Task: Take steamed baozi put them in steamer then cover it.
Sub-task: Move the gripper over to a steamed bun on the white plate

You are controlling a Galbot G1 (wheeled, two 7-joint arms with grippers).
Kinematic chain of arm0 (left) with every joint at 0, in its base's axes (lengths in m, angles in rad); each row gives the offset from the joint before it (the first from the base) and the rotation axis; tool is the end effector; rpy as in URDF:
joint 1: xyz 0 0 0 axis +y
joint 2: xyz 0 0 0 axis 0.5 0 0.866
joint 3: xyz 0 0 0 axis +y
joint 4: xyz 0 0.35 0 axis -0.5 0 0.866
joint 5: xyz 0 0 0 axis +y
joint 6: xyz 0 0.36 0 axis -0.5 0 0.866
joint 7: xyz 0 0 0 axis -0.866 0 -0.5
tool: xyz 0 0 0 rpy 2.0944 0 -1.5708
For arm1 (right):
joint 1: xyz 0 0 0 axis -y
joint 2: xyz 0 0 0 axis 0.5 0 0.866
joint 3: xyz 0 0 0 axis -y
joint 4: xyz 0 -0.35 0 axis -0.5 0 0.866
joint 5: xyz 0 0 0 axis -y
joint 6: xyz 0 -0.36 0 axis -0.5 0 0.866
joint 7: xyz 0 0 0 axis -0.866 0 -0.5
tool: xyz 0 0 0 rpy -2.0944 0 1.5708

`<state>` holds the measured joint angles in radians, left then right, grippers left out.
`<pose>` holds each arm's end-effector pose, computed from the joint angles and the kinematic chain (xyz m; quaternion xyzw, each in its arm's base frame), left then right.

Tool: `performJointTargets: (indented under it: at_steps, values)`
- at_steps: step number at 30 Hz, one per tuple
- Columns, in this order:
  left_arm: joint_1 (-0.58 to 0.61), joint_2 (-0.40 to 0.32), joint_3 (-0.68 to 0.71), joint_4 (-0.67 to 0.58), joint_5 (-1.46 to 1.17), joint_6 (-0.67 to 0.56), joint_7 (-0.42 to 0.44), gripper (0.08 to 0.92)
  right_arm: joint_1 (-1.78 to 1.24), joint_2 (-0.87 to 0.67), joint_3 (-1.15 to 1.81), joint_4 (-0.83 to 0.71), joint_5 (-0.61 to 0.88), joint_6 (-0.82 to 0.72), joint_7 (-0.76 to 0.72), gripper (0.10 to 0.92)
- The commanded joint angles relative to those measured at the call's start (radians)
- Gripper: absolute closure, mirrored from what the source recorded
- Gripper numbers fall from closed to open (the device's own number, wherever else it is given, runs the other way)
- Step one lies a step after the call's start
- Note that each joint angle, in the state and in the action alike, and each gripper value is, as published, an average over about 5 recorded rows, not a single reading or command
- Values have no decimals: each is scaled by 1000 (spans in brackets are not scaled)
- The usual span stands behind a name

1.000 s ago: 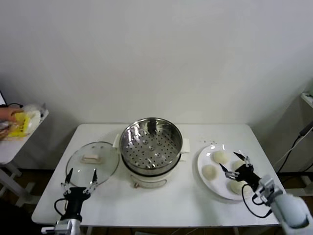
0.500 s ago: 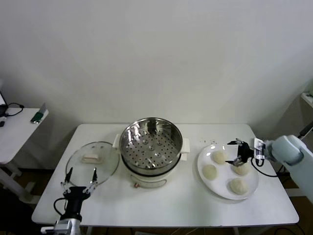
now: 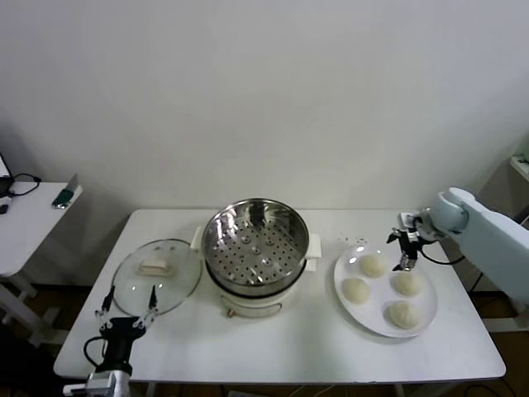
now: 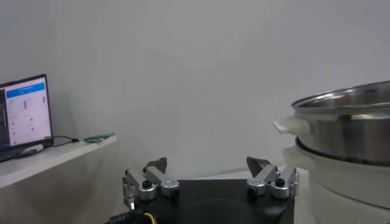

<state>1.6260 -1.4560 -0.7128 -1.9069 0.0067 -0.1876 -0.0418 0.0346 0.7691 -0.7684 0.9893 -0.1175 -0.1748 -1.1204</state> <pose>0.1577 0.0900 -0.3688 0.0705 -0.9921 -0.1018 0.0201 0.5586 -0.1924 -0.2035 0.4599 -0.5694 0.5172 0.4436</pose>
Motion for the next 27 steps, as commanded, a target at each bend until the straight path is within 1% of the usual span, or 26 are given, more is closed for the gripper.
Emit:
performJointTargets:
  at_steps: [1, 10, 21, 24, 27]
  values:
    - [-2, -1, -3, 5, 2, 3, -3, 177, 90, 91, -129, -116, -11, 1, -36, 203]
    - [-7, 1, -8, 19, 2, 14, -11, 177, 45, 162, -108, -188, -11, 17, -20, 203]
    - [-7, 4, -14, 21, -3, 29, -24, 177, 12, 214, -85, -245, -34, 40, -19, 203]
    - [-6, 5, -15, 21, -3, 30, -26, 177, 10, 221, -82, -256, -41, 45, -23, 216]
    - [-6, 5, -17, 21, -2, 32, -28, 177, 10, 225, -76, -264, -44, 50, -25, 262]
